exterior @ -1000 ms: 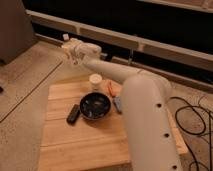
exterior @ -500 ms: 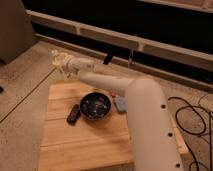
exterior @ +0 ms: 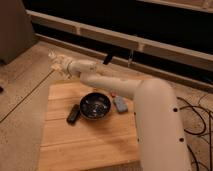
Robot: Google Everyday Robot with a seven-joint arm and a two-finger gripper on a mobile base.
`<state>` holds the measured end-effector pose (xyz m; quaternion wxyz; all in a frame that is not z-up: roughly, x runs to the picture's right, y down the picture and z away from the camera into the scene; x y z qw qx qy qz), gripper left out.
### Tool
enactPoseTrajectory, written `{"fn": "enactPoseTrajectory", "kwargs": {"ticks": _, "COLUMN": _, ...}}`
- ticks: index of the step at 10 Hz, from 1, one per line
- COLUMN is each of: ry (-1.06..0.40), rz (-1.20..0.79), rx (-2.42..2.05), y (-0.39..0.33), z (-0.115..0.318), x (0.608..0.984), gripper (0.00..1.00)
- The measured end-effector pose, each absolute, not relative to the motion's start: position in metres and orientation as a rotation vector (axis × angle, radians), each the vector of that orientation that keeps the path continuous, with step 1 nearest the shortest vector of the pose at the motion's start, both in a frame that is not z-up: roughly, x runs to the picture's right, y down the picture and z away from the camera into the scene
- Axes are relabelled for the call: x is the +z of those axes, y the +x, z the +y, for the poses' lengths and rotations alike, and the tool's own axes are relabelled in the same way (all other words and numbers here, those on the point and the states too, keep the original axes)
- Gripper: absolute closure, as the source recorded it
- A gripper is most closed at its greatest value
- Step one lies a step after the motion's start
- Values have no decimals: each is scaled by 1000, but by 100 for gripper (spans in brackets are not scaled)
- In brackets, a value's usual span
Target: Stand the bottle upright
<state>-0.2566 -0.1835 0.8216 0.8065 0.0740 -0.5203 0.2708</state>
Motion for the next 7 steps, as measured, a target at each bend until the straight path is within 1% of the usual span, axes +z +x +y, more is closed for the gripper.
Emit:
{"fn": "enactPoseTrajectory", "kwargs": {"ticks": 2, "ry": 158, "rz": -1188, "rx": 621, "y": -236, "z": -188, "x": 825, "gripper": 97}}
{"fn": "enactPoseTrajectory", "kwargs": {"ticks": 5, "ry": 101, "rz": -1222, "rx": 587, "y": -242, "z": -161, "x": 845, "gripper": 97}}
{"fn": "enactPoseTrajectory", "kwargs": {"ticks": 7, "ry": 90, "rz": -1257, "rx": 582, "y": -244, "z": -154, "x": 847, "gripper": 97}}
